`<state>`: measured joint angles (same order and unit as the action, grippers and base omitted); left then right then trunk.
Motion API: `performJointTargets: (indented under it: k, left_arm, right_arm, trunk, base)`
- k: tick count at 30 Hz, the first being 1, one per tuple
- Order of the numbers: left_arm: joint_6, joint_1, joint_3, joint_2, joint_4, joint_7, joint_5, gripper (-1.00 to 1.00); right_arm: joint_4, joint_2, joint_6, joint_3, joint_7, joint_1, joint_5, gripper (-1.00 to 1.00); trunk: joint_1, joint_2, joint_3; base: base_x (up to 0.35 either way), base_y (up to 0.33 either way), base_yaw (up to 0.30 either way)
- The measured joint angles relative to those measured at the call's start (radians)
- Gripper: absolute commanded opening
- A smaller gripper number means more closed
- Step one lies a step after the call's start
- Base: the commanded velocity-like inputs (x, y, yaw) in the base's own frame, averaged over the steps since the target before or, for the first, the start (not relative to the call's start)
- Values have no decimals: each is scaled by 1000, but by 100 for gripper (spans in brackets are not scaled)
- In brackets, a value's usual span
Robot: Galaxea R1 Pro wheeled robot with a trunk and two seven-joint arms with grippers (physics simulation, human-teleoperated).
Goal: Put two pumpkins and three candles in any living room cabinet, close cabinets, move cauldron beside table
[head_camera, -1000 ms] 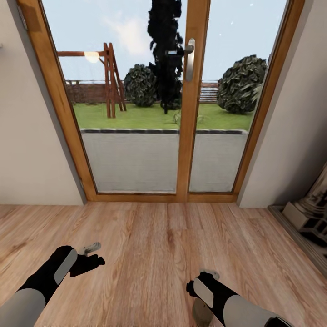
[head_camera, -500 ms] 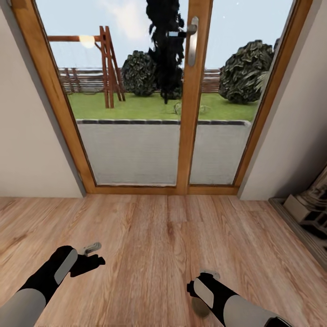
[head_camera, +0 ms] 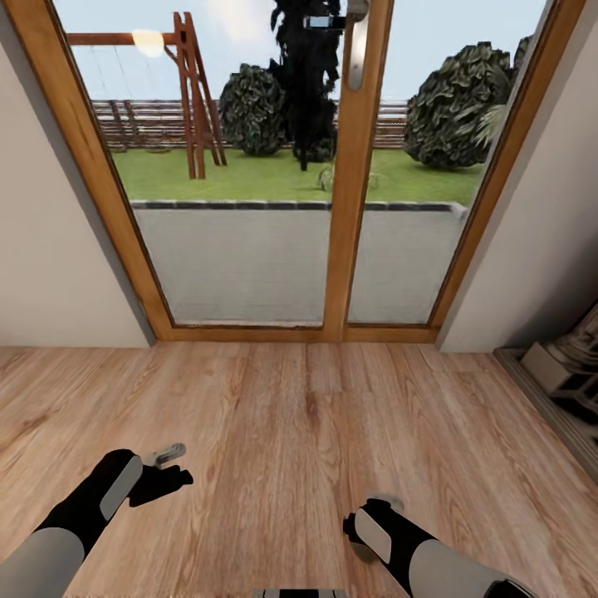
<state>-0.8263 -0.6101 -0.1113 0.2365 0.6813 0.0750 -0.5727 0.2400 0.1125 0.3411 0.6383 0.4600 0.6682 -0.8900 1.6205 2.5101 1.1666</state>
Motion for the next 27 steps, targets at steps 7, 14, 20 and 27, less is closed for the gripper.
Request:
performJointTargets:
  k: [7,14,20,27]
  left_arm:
    - [0,0,0,0,0,0,0,100]
    - [-1,0,0,0,0,0,0,100]
    - [-1,0,1,0,0,0,0,100]
    - [-1,0,-3,0,0,0,0,100]
  right_arm:
    - [-1,-1,-38,0,0,0,-2,100]
    - [-1,-2,-49,-1,-1,0,-2,100]
    - [0,-2,-52,-40,-4,0,-1,100]
    - [0,-3,-68,-55,-6,0,-1,100]
  trunk:
    - [3,2,27]
    - [4,2,39]
    - [4,2,39]
    - [4,2,39]
  base:
    - [0,0,0]
    - [0,0,0]
    - [0,0,0]
    - [105,0,0]
